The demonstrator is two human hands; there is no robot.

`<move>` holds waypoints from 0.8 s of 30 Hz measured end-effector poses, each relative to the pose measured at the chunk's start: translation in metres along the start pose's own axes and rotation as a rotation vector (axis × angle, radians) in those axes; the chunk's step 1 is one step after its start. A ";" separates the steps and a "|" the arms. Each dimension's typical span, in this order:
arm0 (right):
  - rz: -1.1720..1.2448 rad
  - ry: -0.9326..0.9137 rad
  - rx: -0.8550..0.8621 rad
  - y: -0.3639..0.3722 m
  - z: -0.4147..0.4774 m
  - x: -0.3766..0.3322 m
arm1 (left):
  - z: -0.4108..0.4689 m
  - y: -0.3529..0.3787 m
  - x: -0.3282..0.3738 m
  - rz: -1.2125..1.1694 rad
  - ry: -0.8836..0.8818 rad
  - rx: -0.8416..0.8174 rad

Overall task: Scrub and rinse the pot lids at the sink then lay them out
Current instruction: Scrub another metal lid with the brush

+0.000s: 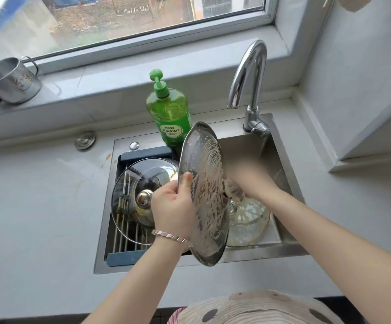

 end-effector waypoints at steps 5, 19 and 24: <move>0.439 0.193 -0.001 0.014 -0.018 0.019 | 0.007 -0.001 -0.011 -0.093 -0.189 0.074; 1.020 0.487 -0.109 -0.001 0.001 0.035 | 0.009 -0.013 -0.016 -0.070 -0.115 0.122; 0.864 0.366 -0.159 0.005 -0.013 0.020 | 0.004 -0.001 -0.017 -0.129 -0.089 0.096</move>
Point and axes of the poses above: each hand's wrist, its own z-axis towards the middle knuckle, its own y-axis out of the palm, x = y × z, the point moved 2 cm from there along z, towards the middle knuckle, and after that the axes turned 4 degrees about z, right-handed, at the moved point
